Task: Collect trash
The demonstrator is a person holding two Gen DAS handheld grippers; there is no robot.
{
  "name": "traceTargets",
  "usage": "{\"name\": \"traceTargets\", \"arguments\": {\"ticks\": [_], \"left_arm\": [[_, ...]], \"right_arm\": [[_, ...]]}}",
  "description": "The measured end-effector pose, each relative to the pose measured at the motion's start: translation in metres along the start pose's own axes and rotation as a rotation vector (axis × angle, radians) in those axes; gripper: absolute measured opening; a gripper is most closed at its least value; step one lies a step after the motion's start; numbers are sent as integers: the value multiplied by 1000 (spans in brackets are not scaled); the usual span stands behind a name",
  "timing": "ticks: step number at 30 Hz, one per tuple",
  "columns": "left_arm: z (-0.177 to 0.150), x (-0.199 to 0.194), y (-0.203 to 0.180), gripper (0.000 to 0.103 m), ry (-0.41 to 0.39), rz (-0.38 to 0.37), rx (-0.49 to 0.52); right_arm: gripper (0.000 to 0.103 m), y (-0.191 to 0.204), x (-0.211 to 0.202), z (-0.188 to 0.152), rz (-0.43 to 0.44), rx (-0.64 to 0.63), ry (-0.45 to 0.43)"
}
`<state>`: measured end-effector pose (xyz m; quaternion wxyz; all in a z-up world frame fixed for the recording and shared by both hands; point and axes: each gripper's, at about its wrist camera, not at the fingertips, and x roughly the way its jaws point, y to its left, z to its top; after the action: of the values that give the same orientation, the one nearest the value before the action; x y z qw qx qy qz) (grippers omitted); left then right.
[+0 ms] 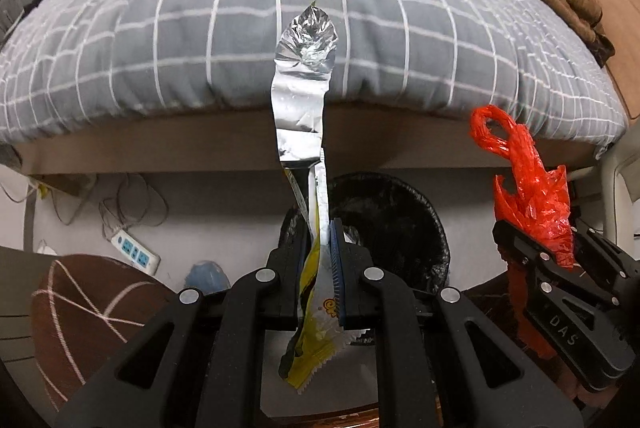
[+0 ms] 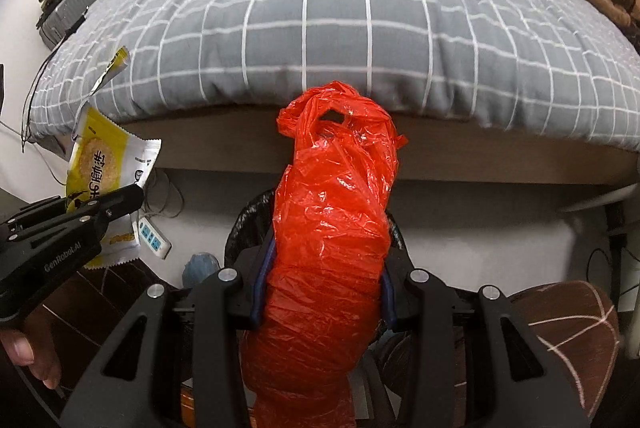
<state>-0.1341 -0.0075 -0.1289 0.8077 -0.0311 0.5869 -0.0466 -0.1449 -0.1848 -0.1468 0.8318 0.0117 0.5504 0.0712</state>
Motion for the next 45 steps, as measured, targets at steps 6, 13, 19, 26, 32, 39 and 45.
{"name": "traceTargets", "arguments": {"ticks": [6, 13, 19, 26, 32, 39, 45], "left_arm": [[-9, 21, -2, 10, 43, 9, 4], [-19, 51, 7, 10, 102, 33, -11], [-29, 70, 19, 10, 142, 53, -36], [-30, 73, 22, 10, 146, 55, -38], [-26, 75, 7, 10, 146, 34, -14], [-20, 84, -35, 10, 150, 6, 65], [-19, 94, -68, 10, 164, -23, 123]], "right_arm": [[40, 2, 24, -12, -1, -2, 55], [40, 6, 53, -24, -2, -17, 121], [44, 13, 72, -27, -5, -44, 163], [57, 16, 76, -31, -20, -68, 155], [76, 3, 65, -35, -52, -58, 122], [91, -32, 46, -40, -134, -25, 65], [94, -75, 43, -42, -194, 58, 55]]}}
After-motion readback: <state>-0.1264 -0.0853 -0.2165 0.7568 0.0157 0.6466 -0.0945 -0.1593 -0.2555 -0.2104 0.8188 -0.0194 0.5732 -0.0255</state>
